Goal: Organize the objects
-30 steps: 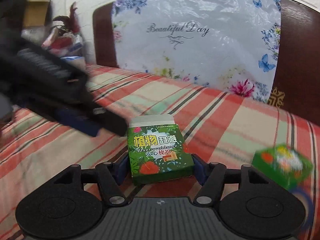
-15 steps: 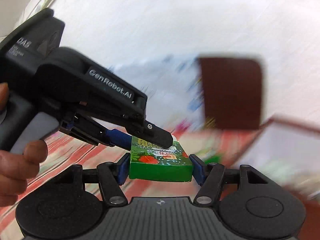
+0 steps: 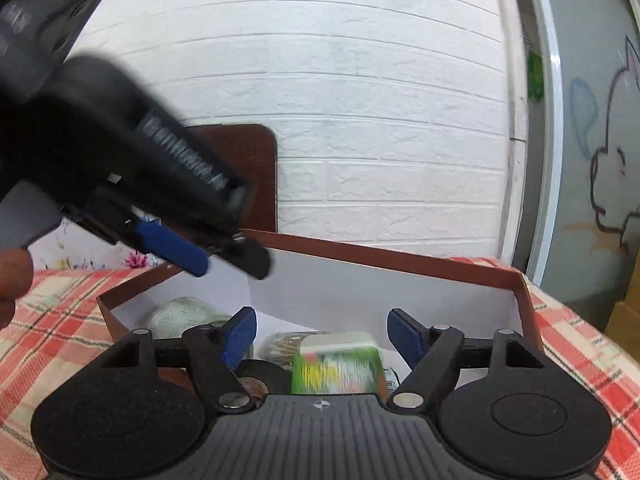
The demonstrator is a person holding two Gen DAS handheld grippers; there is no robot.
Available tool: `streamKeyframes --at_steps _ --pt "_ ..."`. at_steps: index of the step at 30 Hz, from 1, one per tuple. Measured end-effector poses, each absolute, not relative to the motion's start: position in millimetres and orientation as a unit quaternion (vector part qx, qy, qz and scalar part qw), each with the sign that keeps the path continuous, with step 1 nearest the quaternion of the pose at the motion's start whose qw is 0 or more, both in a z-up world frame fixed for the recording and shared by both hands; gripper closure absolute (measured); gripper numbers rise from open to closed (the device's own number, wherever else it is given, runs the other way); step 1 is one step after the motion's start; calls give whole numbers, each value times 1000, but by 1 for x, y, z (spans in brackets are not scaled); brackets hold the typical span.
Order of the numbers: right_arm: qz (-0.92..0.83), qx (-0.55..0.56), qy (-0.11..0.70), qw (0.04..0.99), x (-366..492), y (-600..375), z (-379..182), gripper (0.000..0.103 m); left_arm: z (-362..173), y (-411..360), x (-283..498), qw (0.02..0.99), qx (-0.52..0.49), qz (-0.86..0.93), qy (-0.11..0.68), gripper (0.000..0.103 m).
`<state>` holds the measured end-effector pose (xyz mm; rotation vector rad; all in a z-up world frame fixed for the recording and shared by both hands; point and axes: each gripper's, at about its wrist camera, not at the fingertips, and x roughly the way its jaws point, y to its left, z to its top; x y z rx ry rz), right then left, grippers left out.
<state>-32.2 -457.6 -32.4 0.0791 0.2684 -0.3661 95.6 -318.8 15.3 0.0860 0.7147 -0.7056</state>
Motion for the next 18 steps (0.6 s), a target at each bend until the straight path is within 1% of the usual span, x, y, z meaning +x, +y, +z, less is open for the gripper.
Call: streamKeyframes --at_steps 5,8,14,15,18 --pt "-175 62 102 977 -37 -456 -37 31 18 -283 101 893 32 -294 339 50" --pt "-171 50 84 980 -43 -447 -38 32 16 -263 102 901 27 -272 338 49" --pt "-189 9 90 978 -28 -471 -40 31 6 -220 107 906 3 -234 353 49" --pt "-192 14 89 977 -23 -481 -40 34 4 -212 108 907 -1 -227 354 49" --pt "-222 11 94 970 -9 -505 -38 34 -3 -189 114 910 -18 -203 362 49"
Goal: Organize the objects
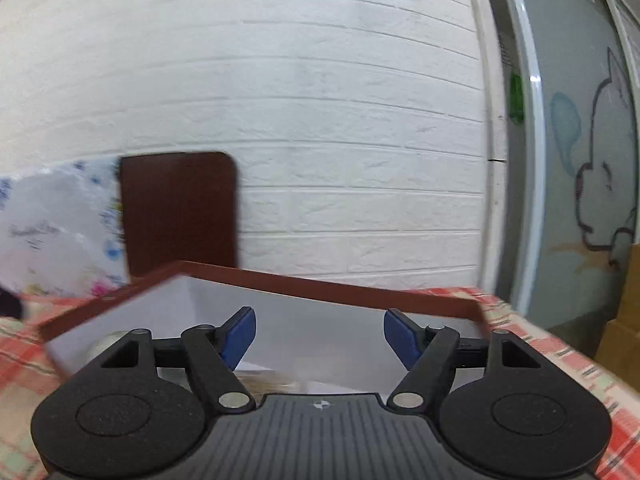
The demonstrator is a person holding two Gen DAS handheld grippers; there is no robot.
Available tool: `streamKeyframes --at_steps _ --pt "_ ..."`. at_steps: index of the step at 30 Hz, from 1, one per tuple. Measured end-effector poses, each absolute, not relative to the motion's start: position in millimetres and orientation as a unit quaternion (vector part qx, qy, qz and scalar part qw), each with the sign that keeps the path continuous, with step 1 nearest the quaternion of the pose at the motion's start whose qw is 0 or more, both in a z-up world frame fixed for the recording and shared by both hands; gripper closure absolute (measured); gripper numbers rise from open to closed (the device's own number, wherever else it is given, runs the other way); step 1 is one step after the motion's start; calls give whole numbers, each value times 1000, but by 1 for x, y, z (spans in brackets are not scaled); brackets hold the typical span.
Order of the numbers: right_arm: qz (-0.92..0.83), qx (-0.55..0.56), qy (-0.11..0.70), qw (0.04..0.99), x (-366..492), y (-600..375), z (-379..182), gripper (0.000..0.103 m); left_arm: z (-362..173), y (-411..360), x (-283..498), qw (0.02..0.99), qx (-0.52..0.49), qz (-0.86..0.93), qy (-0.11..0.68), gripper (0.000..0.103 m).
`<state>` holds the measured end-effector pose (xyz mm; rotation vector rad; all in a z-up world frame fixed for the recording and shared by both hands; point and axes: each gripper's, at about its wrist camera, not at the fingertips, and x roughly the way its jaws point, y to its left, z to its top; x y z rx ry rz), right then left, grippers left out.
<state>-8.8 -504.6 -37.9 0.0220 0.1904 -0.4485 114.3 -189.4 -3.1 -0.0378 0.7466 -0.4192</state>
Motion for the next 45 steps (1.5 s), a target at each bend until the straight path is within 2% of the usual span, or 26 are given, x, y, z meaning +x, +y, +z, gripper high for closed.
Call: streamKeyframes --at_steps 3,8,10,12,14,17,23,29,31,32,33,34,35,36,37,40,44,45 --pt "-253 16 111 961 -1 -522 -37 34 -11 -167 118 912 -30 -183 366 49" --pt "-158 46 16 986 -32 -469 -3 31 -32 -132 129 913 -35 -136 383 49" --pt "-74 48 5 996 -30 -435 7 31 -41 -118 133 913 -39 -119 389 49" --pt "3 40 31 999 -15 -397 8 32 -47 -102 135 912 -48 -107 392 49" --pt "53 18 72 996 8 -359 1 38 -53 -83 136 912 -61 -95 395 49" --pt "75 -8 138 988 53 -317 -18 38 -63 -54 139 908 -84 -76 403 49" --pt "-39 -6 217 975 150 -295 -56 19 -81 -11 140 897 -127 -58 419 49" --pt "-100 -22 270 957 208 -308 -76 8 -82 -2 139 897 -142 -82 411 44" --pt "-95 -39 290 952 218 -312 -85 10 -82 -2 139 897 -142 -87 409 44" --pt "-83 -40 298 950 219 -315 -88 22 -83 -2 139 897 -144 -89 408 44" --pt "-63 -28 302 951 219 -319 -90 39 -83 -2 140 897 -146 -92 408 44" --pt "-43 -6 302 952 216 -323 -90 48 -83 -2 140 896 -147 -94 408 44" --pt "-30 2 303 953 213 -323 -87 68 -83 -2 140 895 -149 -97 409 44" --pt "-14 -3 304 952 209 -320 -84 77 -82 -2 140 894 -151 -101 409 44" --pt "9 -10 306 952 204 -314 -82 81 -81 -2 140 893 -154 -106 409 44" --pt "91 -32 307 947 182 -291 -78 81 -78 -3 139 890 -160 -116 410 44" --pt "155 -53 299 940 149 -266 -74 73 -72 -2 139 888 -170 -124 410 44" --pt "162 -47 299 939 145 -265 -71 66 -71 -3 140 887 -173 -126 409 44"
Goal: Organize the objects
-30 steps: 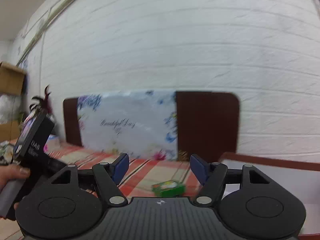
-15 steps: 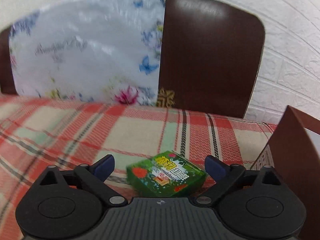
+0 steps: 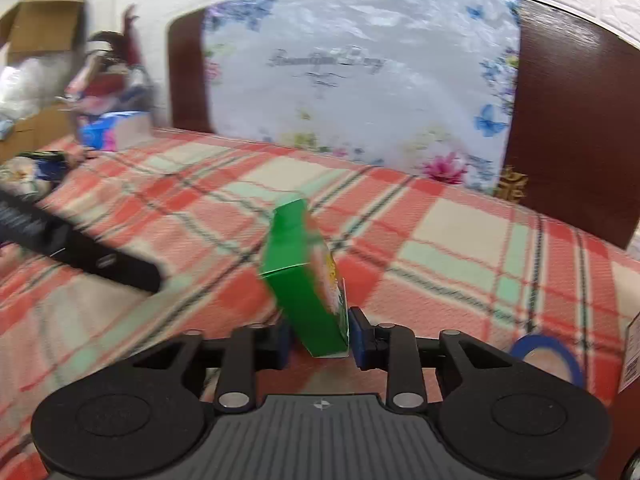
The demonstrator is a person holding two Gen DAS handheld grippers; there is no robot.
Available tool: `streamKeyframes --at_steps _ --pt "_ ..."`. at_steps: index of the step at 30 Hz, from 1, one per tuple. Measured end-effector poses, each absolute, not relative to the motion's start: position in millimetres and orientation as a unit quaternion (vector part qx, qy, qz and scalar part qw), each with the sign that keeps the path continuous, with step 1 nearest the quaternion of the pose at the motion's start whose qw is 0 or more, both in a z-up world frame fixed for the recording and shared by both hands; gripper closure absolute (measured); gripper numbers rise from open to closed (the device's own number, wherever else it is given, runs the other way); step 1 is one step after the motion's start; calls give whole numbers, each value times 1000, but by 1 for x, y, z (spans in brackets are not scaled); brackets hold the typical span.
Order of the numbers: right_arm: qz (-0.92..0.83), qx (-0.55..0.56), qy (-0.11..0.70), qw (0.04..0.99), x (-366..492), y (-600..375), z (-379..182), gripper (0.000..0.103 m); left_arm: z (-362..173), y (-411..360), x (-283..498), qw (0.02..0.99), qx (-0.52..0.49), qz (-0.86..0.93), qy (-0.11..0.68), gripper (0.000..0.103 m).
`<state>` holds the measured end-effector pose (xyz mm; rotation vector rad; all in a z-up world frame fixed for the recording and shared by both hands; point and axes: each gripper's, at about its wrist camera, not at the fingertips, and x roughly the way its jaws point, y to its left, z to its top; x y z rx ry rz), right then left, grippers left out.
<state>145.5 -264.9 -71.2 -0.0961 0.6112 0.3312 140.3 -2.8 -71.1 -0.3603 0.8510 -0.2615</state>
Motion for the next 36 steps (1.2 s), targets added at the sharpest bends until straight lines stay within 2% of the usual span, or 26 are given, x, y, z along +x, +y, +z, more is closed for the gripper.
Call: streamKeyframes --at_steps 1,3,4,7,9,12,18,19,20,21,23,25,29,33,36 --pt "165 -42 296 940 140 -265 -69 61 -70 -4 142 886 -176 -129 409 44" --pt "161 -47 279 946 130 -263 -65 43 -68 -8 146 882 -183 -140 412 44" --pt "157 -57 272 948 127 -261 -63 41 -66 -10 148 878 -190 -149 413 43" --pt "163 -89 263 947 118 -253 -62 35 -64 -16 151 871 -211 -160 413 29" --pt "175 -97 261 944 116 -248 -64 27 -65 -22 155 870 -207 -160 417 29" --pt "180 -92 267 942 121 -246 -68 21 -74 -25 160 864 -206 -155 433 31" --pt "188 -70 295 934 132 -238 -76 19 -88 -27 166 868 -202 -143 432 61" --pt "186 -65 297 935 133 -237 -76 20 -88 -29 167 865 -201 -151 434 71" --pt "185 -57 300 934 136 -236 -77 29 -88 -30 168 857 -207 -164 441 75" --pt "182 -48 299 936 137 -236 -76 39 -85 -32 167 857 -204 -164 444 76" --pt "171 -37 296 939 135 -235 -73 41 -74 -37 160 862 -188 -169 440 76" --pt "164 -31 279 946 126 -237 -67 41 -57 -41 149 868 -182 -188 423 76" --pt "120 -51 196 972 87 -252 -39 41 -13 -73 128 878 -162 -250 375 76" --pt "42 -56 124 990 46 -290 -12 41 18 -139 110 879 -111 -317 339 76" --pt "-21 -57 99 993 21 -328 -1 41 26 -197 101 869 -77 -360 331 75"
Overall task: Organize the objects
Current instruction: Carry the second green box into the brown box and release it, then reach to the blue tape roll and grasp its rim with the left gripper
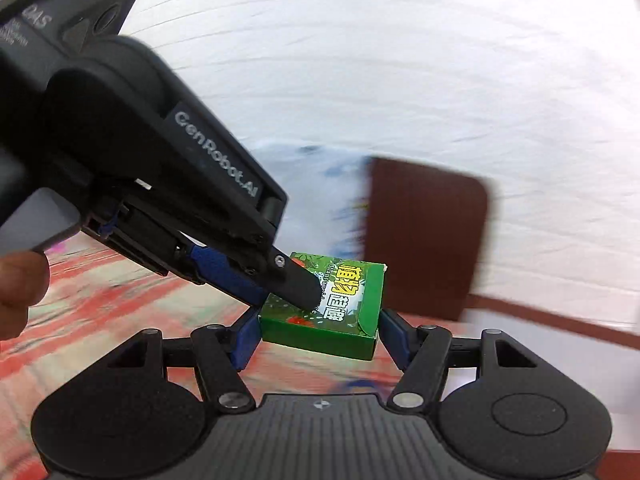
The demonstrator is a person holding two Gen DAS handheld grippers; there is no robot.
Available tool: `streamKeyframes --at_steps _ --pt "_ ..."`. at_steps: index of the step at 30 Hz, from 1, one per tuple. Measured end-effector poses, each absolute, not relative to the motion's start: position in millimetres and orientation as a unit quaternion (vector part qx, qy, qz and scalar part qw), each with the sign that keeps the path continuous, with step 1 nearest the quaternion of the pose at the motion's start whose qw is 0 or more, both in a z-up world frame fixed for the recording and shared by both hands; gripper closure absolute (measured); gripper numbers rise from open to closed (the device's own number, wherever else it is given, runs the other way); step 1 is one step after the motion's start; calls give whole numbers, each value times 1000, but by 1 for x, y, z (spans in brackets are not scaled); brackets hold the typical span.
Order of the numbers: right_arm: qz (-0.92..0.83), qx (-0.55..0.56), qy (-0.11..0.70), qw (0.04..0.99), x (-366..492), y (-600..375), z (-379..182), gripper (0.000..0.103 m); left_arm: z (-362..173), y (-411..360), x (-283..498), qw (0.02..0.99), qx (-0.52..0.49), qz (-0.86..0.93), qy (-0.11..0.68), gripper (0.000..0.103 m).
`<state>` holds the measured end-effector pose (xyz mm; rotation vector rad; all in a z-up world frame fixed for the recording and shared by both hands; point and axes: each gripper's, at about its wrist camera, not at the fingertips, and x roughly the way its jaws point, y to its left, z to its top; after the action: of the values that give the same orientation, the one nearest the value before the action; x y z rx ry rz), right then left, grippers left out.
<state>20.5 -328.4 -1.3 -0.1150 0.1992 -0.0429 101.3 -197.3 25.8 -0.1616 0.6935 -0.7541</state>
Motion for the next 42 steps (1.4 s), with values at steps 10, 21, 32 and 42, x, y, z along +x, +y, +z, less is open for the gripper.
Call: streamKeyframes --at_steps 10,21,32,42 --pt "-190 3 97 977 -13 -449 -5 18 25 -295 104 869 -17 -370 327 65" --pt "-37 38 16 998 -30 -406 7 33 -3 -175 130 918 -28 -188 348 59" --pt "20 -91 239 967 97 -295 -50 64 -51 -45 137 912 -105 -76 390 59" --pt "-32 -148 312 938 142 -296 -61 85 -63 -12 133 903 -152 -86 392 58"
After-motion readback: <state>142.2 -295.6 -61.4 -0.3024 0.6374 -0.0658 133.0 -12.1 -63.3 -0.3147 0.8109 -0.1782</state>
